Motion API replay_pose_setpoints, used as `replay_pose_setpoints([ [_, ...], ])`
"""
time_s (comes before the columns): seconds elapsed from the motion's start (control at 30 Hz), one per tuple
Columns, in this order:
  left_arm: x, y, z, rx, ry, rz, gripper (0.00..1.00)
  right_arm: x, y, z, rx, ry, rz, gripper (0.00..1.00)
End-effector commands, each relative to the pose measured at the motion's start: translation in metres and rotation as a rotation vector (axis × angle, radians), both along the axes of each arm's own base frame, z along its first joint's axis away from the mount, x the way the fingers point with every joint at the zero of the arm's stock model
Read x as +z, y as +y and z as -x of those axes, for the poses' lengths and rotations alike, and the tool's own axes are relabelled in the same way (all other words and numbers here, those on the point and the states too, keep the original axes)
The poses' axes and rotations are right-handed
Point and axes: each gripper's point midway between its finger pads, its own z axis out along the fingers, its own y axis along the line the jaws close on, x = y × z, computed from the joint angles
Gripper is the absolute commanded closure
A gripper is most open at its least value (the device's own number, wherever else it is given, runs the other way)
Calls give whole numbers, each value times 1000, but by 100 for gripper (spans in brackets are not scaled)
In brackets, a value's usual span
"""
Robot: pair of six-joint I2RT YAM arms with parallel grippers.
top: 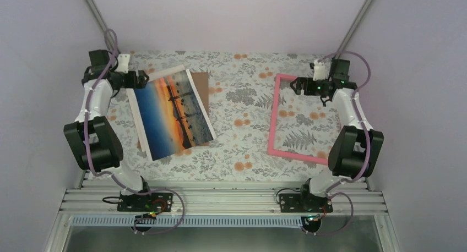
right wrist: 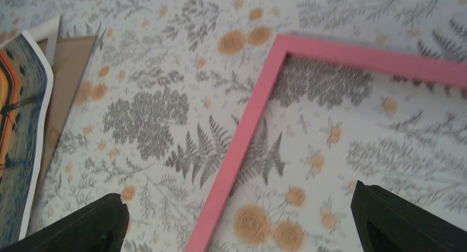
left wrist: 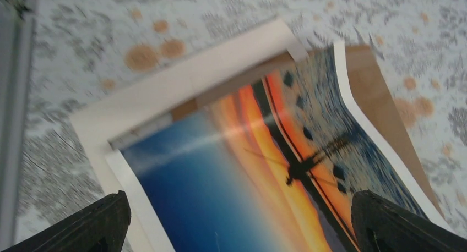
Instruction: Put the photo into the frame
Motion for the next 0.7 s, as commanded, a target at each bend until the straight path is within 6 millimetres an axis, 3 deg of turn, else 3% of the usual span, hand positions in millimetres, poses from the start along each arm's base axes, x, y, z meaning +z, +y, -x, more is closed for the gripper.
replay_pose_setpoints([
  [0.0, 5, -16, 13, 2, -59, -30, 0, 0, 9, 15, -43, -24, 39, 0],
  [0.17, -8, -33, 32, -1, -61, -48, 0, -19, 29, 34, -59, 34, 71, 0],
  [0.33, -8, -43, 43, -2, -90, -73, 0, -33, 46, 37, -88, 88, 106, 0],
  [0.67, -2, -35, 43, 74, -127, -113, 0, -69, 71, 29, -242, 180, 195, 0],
])
